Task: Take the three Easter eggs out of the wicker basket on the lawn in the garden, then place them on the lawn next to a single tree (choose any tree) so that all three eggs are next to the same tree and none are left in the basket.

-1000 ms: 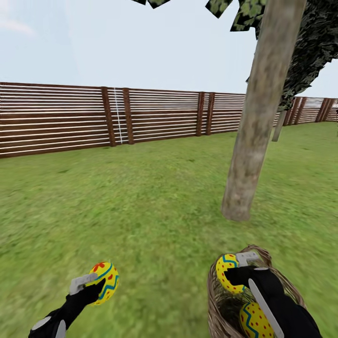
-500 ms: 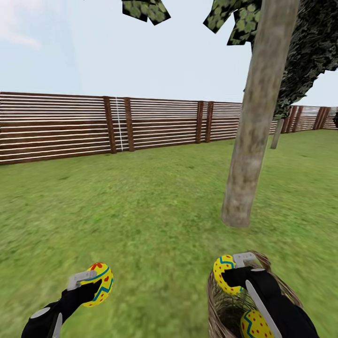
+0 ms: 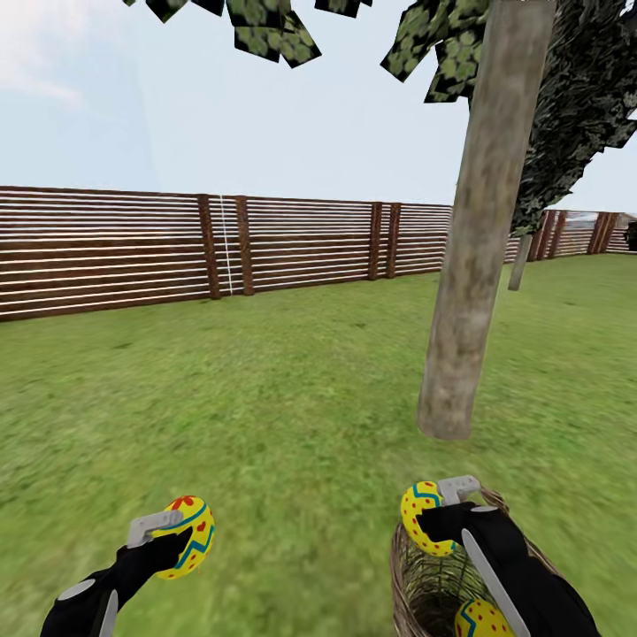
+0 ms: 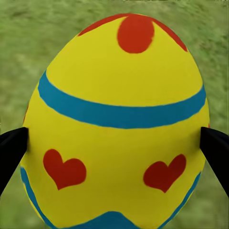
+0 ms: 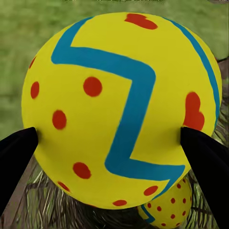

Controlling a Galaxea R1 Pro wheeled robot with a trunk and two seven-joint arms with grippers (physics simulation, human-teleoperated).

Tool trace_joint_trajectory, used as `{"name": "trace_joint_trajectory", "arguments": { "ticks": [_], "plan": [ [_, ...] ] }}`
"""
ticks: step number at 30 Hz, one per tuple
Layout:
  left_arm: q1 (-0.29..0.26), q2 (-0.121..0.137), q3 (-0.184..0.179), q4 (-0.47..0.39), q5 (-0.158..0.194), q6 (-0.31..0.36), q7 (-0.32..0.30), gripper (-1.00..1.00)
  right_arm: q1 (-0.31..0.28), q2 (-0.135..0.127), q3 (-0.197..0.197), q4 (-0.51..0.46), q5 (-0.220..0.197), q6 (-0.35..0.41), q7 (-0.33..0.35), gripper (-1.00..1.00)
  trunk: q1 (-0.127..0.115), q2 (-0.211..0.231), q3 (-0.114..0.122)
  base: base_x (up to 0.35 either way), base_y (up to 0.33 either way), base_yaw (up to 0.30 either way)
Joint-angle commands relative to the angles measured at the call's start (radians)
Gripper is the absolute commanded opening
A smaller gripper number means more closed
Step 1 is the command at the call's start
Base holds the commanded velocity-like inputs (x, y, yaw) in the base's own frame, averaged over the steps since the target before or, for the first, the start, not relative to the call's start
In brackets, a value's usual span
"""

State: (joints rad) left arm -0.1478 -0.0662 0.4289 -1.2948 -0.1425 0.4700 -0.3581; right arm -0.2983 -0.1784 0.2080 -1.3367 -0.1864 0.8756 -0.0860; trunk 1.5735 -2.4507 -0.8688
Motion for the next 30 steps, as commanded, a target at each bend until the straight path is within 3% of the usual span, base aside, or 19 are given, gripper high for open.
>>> {"name": "trace_joint_trajectory", "arguments": {
  "ticks": [1,6,8,10,13,15,23,26,28,29,30],
  "plan": [
    [-0.001,-0.001,0.004,-0.001,-0.011,0.003,-0.01,-1.0,-0.001,-0.001,0.003,-0.001,-0.01,0.003,-0.009,-1.0,-0.004,0.007,0.002,0.0,0.0,0.0],
    [-0.001,-0.002,0.003,0.001,-0.012,0.003,-0.01,-1.0,0.001,-0.004,0.001,-0.003,-0.021,-0.026,-0.003,-1.0,-0.023,0.042,0.018,0.0,0.0,0.0],
    [-0.001,-0.004,-0.001,0.007,-0.012,0.002,-0.01,-1.0,0.021,-0.008,0.0,0.004,-0.025,-0.145,0.001,-1.0,-0.031,0.056,0.024,0.0,0.0,0.0],
    [-0.001,-0.005,-0.003,0.014,-0.012,0.0,-0.01,-1.0,0.067,-0.023,-0.002,0.007,-0.034,-0.36,0.023,-1.0,-0.039,0.07,0.03,0.0,0.0,0.0],
    [-0.001,-0.011,-0.004,0.017,-0.012,-0.002,-0.01,-1.0,0.095,-0.038,-0.001,0.03,-0.032,-0.459,0.029,-1.0,-0.05,0.091,0.04,0.0,0.0,0.0],
    [-0.001,-0.013,-0.004,0.017,-0.013,-0.002,-0.009,-1.0,0.141,-0.04,-0.001,0.009,-0.026,-0.468,0.029,-1.0,-0.058,0.105,0.046,0.0,0.0,0.0],
    [-0.001,-0.015,-0.006,0.037,-0.014,-0.004,-0.008,-1.0,0.201,-0.041,-0.002,0.007,-0.029,-0.471,0.028,-1.0,-0.088,0.161,0.071,0.0,0.0,0.0],
    [-0.001,-0.014,-0.057,0.044,-0.013,-0.005,-0.007,-1.0,0.211,-0.055,-0.001,0.035,-0.031,-0.465,0.033,-1.0,-0.1,0.182,0.08,0.0,0.0,0.0],
    [-0.001,-0.014,-0.063,0.044,-0.012,-0.004,-0.007,-1.0,0.212,-0.058,-0.004,0.04,-0.033,-0.396,0.032,-1.0,-0.108,0.196,0.087,0.0,0.0,0.0],
    [-0.001,-0.015,-0.065,0.045,-0.012,-0.004,-0.006,-1.0,0.212,-0.059,-0.015,0.024,-0.034,-0.287,0.03,-1.0,-0.111,0.203,0.09,0.0,0.0,0.0],
    [-0.001,-0.015,-0.065,0.045,-0.013,-0.004,-0.006,-1.0,0.212,-0.056,-0.025,0.005,-0.032,-0.233,0.029,-1.0,-0.115,0.21,0.093,0.0,0.0,0.0]
  ]
}}
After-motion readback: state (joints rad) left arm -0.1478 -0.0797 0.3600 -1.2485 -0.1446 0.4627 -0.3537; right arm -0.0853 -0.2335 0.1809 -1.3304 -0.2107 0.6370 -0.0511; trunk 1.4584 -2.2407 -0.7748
